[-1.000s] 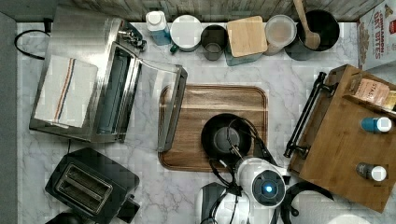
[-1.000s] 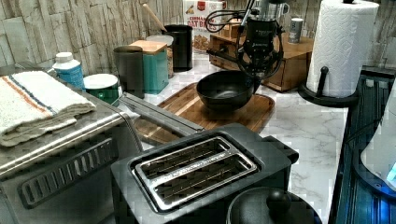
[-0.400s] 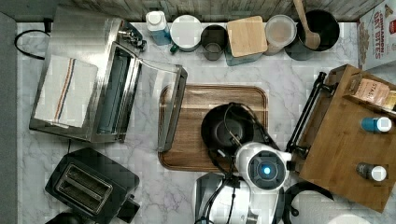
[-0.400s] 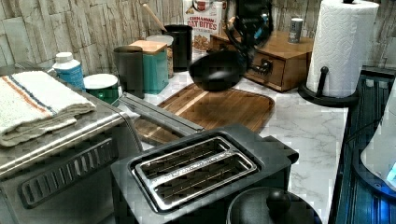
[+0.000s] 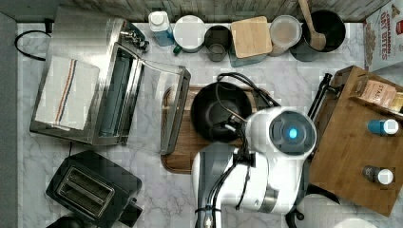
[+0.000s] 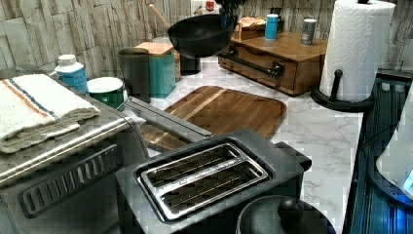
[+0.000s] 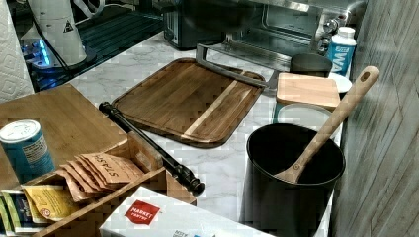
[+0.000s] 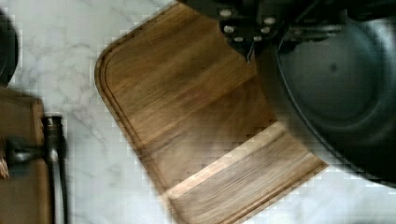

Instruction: Pick up the bowl.

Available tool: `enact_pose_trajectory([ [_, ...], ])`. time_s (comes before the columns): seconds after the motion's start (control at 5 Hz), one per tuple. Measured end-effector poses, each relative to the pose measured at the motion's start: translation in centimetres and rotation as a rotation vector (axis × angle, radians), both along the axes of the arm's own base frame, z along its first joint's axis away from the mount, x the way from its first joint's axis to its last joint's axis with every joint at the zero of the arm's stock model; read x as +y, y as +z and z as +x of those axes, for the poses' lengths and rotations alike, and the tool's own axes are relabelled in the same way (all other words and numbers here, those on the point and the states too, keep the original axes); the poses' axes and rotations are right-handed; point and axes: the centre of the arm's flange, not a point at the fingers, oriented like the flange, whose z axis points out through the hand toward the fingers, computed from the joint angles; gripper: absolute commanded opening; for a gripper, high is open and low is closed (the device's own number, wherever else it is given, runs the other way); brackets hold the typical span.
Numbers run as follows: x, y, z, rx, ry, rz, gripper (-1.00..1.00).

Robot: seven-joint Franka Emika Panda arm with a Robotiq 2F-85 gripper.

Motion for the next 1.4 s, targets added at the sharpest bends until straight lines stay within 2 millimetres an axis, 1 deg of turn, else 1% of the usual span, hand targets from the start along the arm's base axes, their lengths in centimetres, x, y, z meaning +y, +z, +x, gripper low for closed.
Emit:
enact_pose_trajectory([
  [0.2,2.2,3.3,3.1,-0.083,0.295,0.061,-1.00],
  [0.4,4.3,3.8,4.2,-0.138,0.376,0.047,-1.00],
  [0.6,5.5,2.5,4.0,-0.086,0.397,0.063,-1.00],
  [1.0,5.6,-1.4,3.3,-0.012,0.390,0.079,-1.00],
  [1.4,5.3,-3.4,2.9,0.049,0.399,0.069,-1.00],
])
